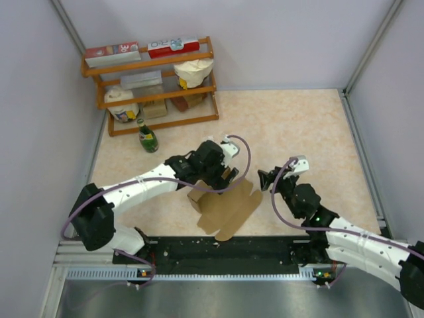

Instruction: Fold the paper box

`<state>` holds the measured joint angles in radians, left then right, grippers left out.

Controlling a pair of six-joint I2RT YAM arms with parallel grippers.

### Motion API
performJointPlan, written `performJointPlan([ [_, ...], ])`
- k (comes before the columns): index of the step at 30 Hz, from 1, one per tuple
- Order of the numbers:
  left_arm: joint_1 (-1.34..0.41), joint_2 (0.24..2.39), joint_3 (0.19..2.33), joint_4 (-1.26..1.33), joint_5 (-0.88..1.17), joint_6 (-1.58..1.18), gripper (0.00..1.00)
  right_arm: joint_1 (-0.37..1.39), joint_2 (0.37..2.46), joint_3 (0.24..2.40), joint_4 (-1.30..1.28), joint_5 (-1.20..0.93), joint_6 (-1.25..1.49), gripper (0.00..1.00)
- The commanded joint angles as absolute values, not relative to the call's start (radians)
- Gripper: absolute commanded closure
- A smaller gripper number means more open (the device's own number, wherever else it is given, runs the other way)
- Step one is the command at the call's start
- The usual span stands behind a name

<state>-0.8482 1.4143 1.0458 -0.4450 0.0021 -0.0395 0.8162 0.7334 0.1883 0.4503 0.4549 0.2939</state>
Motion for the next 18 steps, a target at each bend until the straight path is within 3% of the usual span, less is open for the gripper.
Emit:
performJointPlan([
  [1, -0.919, 1.477, 1.095, -0.476, -0.197, -0.008, 0.01, 0.828, 0.661, 0.179, 0.422, 0.502, 0.291, 0.32],
  [18, -0.971, 1.628, 1.170, -0.525, -0.409, 0.017, 0.03, 0.828, 0.574, 0.143, 0.371, 0.506, 0.298, 0.30],
])
